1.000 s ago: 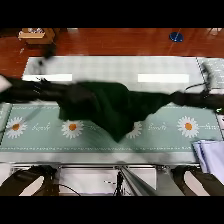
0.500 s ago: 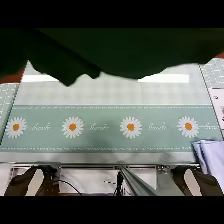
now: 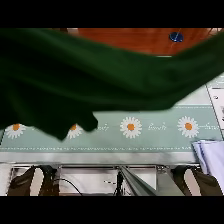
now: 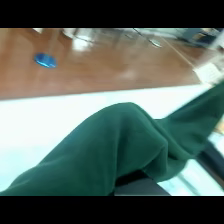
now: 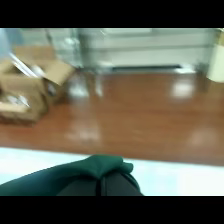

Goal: Fold the shirts.

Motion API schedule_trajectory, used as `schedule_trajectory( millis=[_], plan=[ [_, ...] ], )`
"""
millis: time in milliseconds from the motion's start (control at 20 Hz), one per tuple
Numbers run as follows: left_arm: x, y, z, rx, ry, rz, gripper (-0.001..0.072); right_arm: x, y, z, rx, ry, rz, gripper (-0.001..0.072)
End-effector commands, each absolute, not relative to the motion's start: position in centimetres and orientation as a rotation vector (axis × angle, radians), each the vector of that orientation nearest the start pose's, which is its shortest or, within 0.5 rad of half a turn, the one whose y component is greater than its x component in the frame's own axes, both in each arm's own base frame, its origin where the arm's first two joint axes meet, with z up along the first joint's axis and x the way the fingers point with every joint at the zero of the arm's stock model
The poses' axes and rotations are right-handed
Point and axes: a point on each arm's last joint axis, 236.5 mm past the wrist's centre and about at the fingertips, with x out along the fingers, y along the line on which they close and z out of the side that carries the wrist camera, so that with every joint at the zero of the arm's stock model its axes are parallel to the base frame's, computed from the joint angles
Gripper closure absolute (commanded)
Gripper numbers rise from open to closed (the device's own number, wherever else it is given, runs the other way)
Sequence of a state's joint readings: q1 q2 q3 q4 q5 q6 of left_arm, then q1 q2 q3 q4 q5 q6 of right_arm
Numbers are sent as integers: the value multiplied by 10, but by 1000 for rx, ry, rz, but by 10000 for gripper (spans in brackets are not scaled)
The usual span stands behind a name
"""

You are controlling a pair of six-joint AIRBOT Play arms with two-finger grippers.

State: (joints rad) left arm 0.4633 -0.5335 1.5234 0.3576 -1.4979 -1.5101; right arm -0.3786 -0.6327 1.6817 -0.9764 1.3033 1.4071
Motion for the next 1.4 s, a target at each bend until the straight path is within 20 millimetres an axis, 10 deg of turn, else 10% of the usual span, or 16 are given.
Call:
schedule_trajectory(
  millis=[0, 300, 600, 1050, 1350],
  plan=[
    [132, -189, 418, -498, 425, -818, 674, 213, 21, 417, 45, 312, 63, 692],
    [137, -147, 336, -402, 718, -552, 674, 213, 5, 314, 99, 791, 70, 693],
    [165, -128, 257, -545, 929, -543, 674, 291, -18, 216, 269, 1067, 114, 693],
    [256, -83, 125, -813, 935, -381, 674, 433, 86, 69, 88, 1207, 297, 693],
    [307, -44, 43, -873, 1013, -266, 673, 489, 110, 17, 132, 1133, 259, 692]
  ],
)
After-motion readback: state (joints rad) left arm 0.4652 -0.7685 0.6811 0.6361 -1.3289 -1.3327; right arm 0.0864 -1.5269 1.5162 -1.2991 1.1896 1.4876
